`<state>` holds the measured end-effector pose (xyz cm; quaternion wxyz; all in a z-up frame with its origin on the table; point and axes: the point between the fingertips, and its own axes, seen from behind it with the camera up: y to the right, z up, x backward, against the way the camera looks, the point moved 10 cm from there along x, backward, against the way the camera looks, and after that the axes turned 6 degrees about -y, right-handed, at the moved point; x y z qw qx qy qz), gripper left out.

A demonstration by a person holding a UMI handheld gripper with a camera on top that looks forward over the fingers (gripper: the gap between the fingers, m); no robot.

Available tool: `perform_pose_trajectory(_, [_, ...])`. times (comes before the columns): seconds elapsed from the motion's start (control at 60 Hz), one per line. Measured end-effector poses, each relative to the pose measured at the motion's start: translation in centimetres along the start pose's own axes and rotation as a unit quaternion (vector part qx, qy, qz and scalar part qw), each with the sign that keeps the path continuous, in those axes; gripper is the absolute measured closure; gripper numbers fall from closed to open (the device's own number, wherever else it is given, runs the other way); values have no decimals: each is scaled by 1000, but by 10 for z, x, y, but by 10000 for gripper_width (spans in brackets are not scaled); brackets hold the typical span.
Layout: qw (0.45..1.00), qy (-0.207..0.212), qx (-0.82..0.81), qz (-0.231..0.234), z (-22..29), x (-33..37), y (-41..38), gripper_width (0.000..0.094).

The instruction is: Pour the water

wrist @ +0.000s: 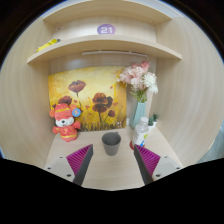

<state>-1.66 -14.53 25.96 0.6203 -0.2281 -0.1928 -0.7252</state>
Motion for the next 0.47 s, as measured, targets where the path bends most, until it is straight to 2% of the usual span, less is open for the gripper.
perform_pose_trajectory(0.233, [999, 37, 11, 4, 39, 26, -15, 91])
perform_pose_trajectory(0.467, [999, 41, 10, 5, 45, 32, -25, 91])
